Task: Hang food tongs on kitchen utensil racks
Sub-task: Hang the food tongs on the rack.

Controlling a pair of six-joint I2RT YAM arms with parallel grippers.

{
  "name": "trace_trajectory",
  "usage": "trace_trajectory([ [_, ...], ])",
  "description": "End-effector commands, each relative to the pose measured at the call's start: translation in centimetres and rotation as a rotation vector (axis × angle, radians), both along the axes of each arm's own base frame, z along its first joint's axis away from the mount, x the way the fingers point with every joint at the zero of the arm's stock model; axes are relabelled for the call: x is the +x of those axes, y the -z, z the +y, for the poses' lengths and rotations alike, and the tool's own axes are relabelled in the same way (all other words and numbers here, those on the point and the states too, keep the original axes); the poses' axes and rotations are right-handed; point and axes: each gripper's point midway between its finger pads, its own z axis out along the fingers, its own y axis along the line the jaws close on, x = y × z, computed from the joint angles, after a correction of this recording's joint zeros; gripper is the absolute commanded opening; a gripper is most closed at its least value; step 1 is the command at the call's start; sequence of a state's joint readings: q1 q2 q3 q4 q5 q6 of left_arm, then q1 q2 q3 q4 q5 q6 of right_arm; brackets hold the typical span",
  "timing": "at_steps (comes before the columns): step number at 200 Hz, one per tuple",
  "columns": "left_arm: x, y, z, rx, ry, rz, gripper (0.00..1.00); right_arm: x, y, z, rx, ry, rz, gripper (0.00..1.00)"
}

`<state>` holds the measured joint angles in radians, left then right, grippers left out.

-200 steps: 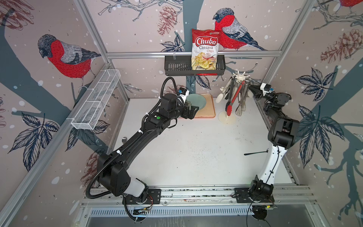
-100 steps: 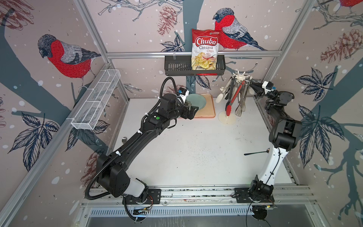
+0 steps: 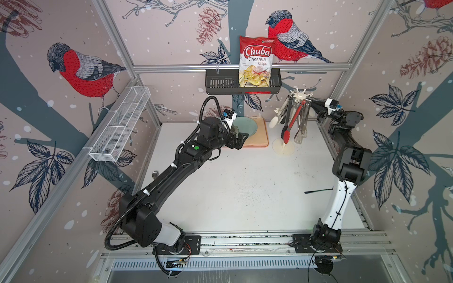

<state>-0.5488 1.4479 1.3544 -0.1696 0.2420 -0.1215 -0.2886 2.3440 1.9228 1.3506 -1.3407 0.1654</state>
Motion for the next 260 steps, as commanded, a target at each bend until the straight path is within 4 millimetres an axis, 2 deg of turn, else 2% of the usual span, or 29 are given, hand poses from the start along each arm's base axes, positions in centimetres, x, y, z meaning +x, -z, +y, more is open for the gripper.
trace_trajectory([
  [1, 0.0, -0.4, -0.1, 0.009, 0.010, -0.025, 0.96, 0.6, -0.3, 0.0, 0.015, 0.002, 0.016, 0.00],
  [90, 0.0, -0.1, -0.7, 0.031, 0.026, -0.019, 0.96, 1.1, 0.5, 0.6, 0.006, -0.021, 0.041, 0.00],
  [143, -0.4, 0.0, -1.5, 0.038, 0.058, -0.016, 0.96, 1.3, 1.8, 1.3, -0.073, -0.100, 0.120, 0.00],
  [219, -0.8, 0.1, -2.1, 0.049, 0.076, -0.018, 0.96, -0.3, 2.4, 1.4, -0.117, -0.203, 0.208, 0.00],
  [260, -1.2, 0.3, -2.2, 0.055, 0.087, -0.014, 0.96, -0.8, 1.6, 1.1, -0.109, -0.248, 0.217, 0.00],
])
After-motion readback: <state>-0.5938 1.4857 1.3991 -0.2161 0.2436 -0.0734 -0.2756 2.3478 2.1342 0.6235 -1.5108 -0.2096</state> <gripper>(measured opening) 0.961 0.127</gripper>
